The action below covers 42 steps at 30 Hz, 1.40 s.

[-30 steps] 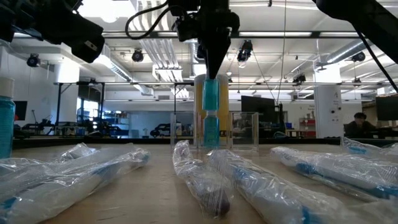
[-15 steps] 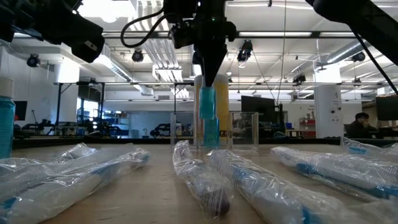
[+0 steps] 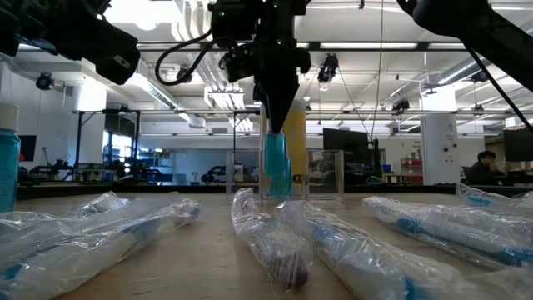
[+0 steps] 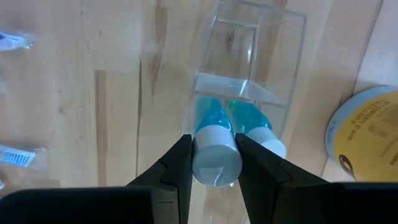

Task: Pick & Place toothbrushing station
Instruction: Put the blue mouthwash into the transparent organizer

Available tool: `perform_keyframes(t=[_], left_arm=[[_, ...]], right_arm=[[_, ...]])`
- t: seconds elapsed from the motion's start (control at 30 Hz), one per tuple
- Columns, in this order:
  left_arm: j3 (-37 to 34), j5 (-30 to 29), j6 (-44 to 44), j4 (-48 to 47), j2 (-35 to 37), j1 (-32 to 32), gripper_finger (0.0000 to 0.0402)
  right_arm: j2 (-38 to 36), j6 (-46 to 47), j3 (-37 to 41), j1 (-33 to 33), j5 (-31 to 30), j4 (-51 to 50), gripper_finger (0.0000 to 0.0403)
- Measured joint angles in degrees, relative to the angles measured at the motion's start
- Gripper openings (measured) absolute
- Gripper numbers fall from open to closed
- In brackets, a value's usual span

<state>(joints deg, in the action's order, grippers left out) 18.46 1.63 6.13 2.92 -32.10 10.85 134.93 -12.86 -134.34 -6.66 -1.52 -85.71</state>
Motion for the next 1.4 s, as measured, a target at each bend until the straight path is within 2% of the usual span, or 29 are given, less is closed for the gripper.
perform_keyframes(t=[0.83, 1.4], left_arm=[[0.0, 0.0, 0.1, -0.2, 0.0, 0.0, 0.0011], [0.0, 0.0, 0.1, -0.2, 0.0, 0.0, 0.0016]], right_arm=[[1.0, 0.9, 5.5, -0.2, -0.1, 6.7, 0.0095], [0.8, 2.0, 6.9, -0.3, 0.0, 7.0, 0.0149]])
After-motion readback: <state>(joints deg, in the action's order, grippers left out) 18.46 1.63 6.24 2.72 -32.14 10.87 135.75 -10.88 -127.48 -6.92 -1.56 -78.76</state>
